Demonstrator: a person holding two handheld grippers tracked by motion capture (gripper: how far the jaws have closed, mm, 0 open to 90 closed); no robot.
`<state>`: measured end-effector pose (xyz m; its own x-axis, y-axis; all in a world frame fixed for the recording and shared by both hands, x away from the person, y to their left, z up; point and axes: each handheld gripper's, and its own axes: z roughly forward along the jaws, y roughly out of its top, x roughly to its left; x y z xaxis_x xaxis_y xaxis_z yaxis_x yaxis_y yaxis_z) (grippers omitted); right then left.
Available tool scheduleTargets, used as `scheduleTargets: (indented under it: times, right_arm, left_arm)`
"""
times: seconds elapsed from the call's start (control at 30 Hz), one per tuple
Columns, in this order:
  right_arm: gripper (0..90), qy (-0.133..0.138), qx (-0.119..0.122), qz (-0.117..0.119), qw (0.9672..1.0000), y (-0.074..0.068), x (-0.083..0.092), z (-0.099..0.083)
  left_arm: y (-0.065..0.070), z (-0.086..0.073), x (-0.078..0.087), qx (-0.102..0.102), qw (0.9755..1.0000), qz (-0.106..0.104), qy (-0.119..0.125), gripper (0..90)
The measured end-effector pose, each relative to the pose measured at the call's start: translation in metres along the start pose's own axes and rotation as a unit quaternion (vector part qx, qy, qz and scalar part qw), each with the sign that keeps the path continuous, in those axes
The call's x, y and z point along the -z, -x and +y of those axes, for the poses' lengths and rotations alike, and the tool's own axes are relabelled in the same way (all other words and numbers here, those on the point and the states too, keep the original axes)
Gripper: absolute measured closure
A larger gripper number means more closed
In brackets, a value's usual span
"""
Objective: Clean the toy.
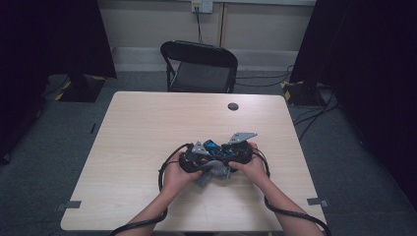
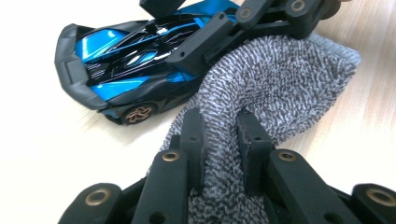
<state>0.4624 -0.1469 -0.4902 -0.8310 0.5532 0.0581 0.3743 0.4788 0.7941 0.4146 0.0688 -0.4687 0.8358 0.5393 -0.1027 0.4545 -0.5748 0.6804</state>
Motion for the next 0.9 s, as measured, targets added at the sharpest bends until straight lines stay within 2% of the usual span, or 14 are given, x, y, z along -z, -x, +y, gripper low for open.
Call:
scheduleTargets:
  times: [0.4, 0.53, 0.9]
  right_arm:
    - [41.3, 0.000, 0.001, 0.000, 1.0000, 0.000, 0.000, 0.000]
    - [41.3, 0.000, 0.001, 0.000, 1.0000, 0.000, 0.000, 0.000]
    - [41.3, 0.000, 0.001, 0.000, 1.0000, 0.000, 0.000, 0.000]
  left_arm:
    - [-0.010, -0.006, 0.007, 0.010, 0.9999, 0.013, 0.002, 75.5]
    - [-0.012, -0.007, 0.009, 0.008, 0.9998, 0.020, -0.002, 75.5]
    - [-0.025, -0.014, 0.020, 0.025, 0.9990, 0.038, -0.001, 75.6]
